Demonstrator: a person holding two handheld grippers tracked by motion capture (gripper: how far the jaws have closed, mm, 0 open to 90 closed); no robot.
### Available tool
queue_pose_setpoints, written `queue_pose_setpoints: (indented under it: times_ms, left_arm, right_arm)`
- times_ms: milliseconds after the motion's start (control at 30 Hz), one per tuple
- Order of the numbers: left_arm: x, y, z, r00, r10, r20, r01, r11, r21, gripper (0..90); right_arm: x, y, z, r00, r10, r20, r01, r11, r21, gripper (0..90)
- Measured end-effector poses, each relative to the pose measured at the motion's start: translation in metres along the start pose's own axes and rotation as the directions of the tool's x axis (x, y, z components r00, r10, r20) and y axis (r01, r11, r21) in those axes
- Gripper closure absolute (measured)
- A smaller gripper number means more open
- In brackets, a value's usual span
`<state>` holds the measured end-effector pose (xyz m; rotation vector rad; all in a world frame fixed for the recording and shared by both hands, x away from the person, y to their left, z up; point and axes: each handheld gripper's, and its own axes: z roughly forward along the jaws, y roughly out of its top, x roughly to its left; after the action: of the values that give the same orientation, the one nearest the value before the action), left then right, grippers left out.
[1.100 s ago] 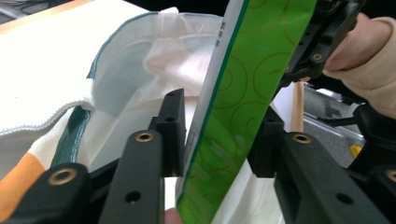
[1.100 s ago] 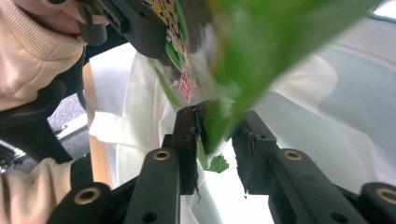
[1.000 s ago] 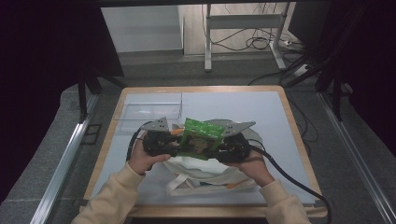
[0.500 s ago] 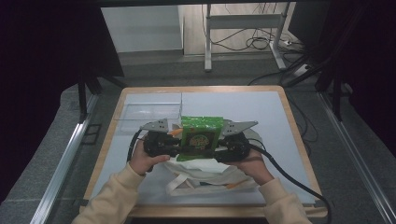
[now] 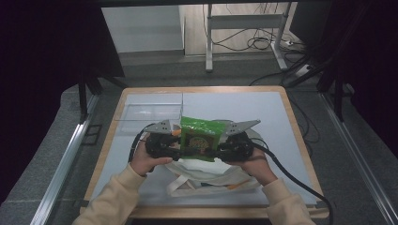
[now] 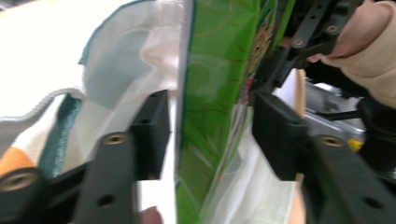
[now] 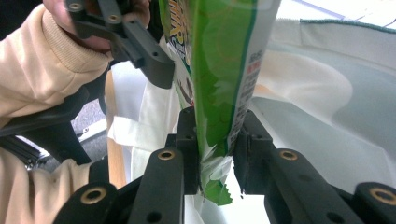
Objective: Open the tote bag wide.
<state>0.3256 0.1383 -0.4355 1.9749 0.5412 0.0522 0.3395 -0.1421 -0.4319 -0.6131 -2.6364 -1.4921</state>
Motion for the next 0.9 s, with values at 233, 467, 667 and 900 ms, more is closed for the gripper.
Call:
queue_pose_setpoints:
  times_ms: [233,467,667,900]
  left_arm:
    - [0.003,0.006,-0.014,0.999,0.01,-0.045,-0.011,0.9995,-0.028,34.9]
    - [0.006,0.014,-0.024,0.9961,0.025,-0.084,-0.028,0.9992,-0.027,34.3]
    - [0.01,0.021,-0.025,0.9944,0.051,-0.093,-0.051,0.9987,0.004,34.4]
    - [0.017,0.029,-0.017,0.9961,0.069,-0.054,-0.065,0.9953,0.071,34.0]
  right_arm:
    - [-0.001,0.001,-0.008,0.9986,-0.032,0.042,0.03,0.998,0.05,73.8]
    - [-0.005,-0.001,-0.004,0.9952,-0.057,0.079,0.044,0.987,0.153,73.8]
    - [-0.009,-0.003,-0.001,0.9937,-0.064,0.092,0.041,0.97,0.239,73.8]
    - [-0.012,-0.003,0.006,0.9923,-0.085,0.09,0.054,0.95,0.308,73.8]
